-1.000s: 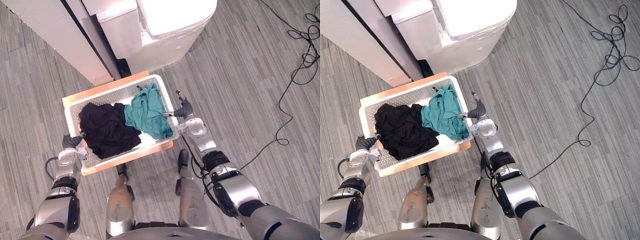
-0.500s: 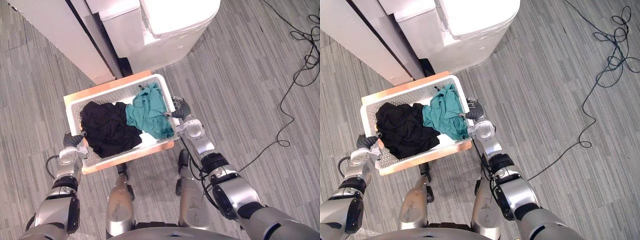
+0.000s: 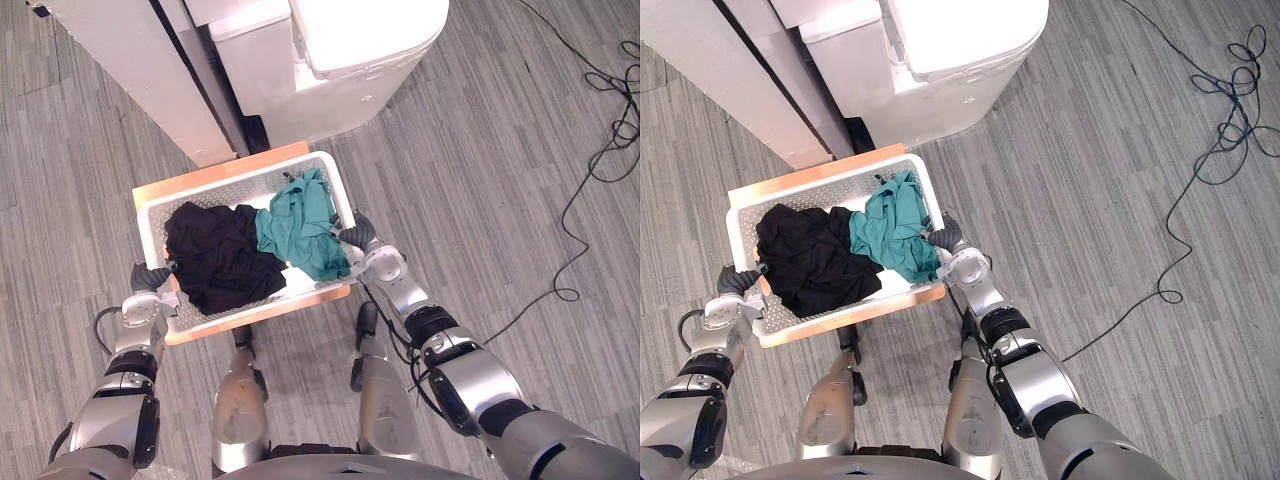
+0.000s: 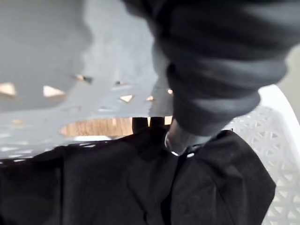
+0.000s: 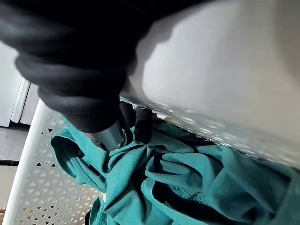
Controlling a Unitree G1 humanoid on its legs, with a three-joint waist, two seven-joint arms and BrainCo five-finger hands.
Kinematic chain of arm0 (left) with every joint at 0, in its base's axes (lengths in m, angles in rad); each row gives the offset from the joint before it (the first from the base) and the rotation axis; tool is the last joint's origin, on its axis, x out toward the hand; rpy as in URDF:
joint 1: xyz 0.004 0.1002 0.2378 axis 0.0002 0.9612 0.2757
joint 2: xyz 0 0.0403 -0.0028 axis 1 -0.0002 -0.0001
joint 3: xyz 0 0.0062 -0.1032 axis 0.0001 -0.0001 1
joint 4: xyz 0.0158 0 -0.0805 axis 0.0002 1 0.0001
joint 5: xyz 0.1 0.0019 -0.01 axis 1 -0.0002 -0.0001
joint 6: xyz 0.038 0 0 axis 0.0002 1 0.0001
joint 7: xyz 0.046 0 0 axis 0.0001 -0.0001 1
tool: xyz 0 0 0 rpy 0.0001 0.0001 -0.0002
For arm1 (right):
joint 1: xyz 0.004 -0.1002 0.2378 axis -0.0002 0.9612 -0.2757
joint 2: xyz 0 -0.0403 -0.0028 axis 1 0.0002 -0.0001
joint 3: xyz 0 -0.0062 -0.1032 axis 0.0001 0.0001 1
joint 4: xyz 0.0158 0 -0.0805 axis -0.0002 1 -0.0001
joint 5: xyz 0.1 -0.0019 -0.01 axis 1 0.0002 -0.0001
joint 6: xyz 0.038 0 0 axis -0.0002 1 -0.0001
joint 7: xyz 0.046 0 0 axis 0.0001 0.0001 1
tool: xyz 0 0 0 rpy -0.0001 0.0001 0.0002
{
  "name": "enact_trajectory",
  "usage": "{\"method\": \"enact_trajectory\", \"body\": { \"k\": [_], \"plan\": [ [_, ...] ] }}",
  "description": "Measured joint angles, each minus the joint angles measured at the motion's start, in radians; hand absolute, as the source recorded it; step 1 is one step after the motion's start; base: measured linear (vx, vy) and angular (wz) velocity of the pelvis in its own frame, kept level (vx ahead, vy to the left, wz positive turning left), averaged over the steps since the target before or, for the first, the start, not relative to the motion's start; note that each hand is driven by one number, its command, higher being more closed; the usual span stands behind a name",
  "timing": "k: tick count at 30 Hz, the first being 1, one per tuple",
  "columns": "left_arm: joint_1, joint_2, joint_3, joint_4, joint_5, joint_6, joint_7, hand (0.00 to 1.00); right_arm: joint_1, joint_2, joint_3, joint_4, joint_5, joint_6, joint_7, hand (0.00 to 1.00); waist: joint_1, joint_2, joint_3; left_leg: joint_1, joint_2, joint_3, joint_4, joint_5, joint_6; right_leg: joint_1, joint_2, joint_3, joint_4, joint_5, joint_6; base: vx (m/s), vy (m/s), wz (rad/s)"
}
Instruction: Pick up the laundry basket with both hands and put the clothes into the washing machine.
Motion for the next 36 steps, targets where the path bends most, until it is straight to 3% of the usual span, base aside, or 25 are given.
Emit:
{"method": "enact_trajectory", "body": {
  "k": [8,12,16,20,23,28,32,33,35,36],
  "plan": [
    [0.030,-0.007,-0.022,-0.040,-0.025,0.034,0.007,1.00,0.029,0.000,-0.014,0.008,0.015,0.000,0.000,1.00,0.000,-0.002,-0.011,0.017,0.000,-0.018,0.000,0.000,0.000,0.032,-0.003,-0.020,0.000,-0.008,0.001,0.01,0.003,0.07],
    [0.149,-0.034,-0.066,-0.202,-0.027,0.080,0.026,1.00,0.138,-0.004,-0.048,-0.097,0.027,0.049,-0.002,1.00,0.000,-0.002,-0.048,0.030,0.001,-0.021,-0.003,0.000,0.000,0.057,-0.003,-0.030,-0.012,-0.011,-0.001,0.05,0.004,0.06],
    [0.352,-0.065,-0.079,-0.432,-0.012,0.106,0.030,1.00,0.352,-0.014,-0.089,-0.320,0.058,0.063,-0.003,1.00,-0.015,-0.010,-0.132,0.057,0.008,-0.011,-0.004,-0.020,-0.005,0.100,0.005,-0.039,-0.047,-0.014,0.000,0.07,0.001,0.00],
    [0.434,-0.080,-0.058,-0.514,-0.005,0.107,0.030,1.00,0.422,-0.014,-0.089,-0.402,0.061,0.060,-0.001,1.00,-0.024,-0.014,-0.216,0.098,0.024,0.029,-0.004,-0.038,-0.016,0.134,0.025,-0.009,-0.069,-0.014,-0.002,0.05,-0.006,-0.26],
    [0.470,-0.092,-0.012,-0.587,0.027,0.105,0.027,1.00,0.462,-0.009,-0.085,-0.474,0.061,0.040,0.013,1.00,-0.023,-0.016,-0.291,0.117,0.066,0.054,0.013,-0.056,-0.029,0.143,0.067,0.009,-0.073,-0.026,-0.020,0.03,-0.040,-0.27],
    [0.511,-0.134,0.002,-0.617,0.022,0.090,0.027,1.00,0.459,-0.013,-0.078,-0.512,0.061,0.020,0.018,1.00,-0.021,-0.015,-0.311,0.108,0.122,0.055,0.107,-0.067,-0.019,0.182,0.112,0.000,-0.061,-0.051,-0.050,0.02,-0.069,0.03],
    [0.563,-0.176,-0.018,-0.633,0.015,0.092,0.026,1.00,0.473,-0.057,-0.076,-0.510,0.061,0.020,0.024,1.00,-0.030,-0.011,-0.310,0.040,0.149,0.046,0.278,-0.083,0.021,0.193,0.114,-0.028,0.018,-0.121,-0.082,0.01,-0.047,0.38],
    [0.583,-0.187,-0.016,-0.631,0.015,0.094,0.026,1.00,0.482,-0.058,-0.075,-0.511,0.061,0.020,0.024,1.00,-0.032,0.000,-0.311,0.046,0.149,-0.005,0.284,-0.075,0.027,0.207,0.119,-0.043,0.045,-0.145,-0.096,0.01,-0.048,0.31],
    [0.584,-0.199,-0.016,-0.631,0.014,0.096,0.026,1.00,0.484,-0.058,-0.078,-0.511,0.061,0.020,0.025,1.00,-0.027,0.008,-0.311,0.026,0.129,-0.041,0.379,-0.153,0.004,0.205,0.113,-0.047,0.066,-0.152,-0.095,0.00,-0.011,0.04],
    [0.592,-0.203,-0.018,-0.631,0.012,0.096,0.025,1.00,0.494,-0.054,-0.078,-0.511,0.065,0.020,0.025,1.00,-0.024,0.017,-0.313,0.002,0.049,-0.108,0.510,-0.275,0.018,0.200,0.103,-0.021,0.095,-0.150,-0.086,-0.02,0.058,-0.23]
  ]
}}
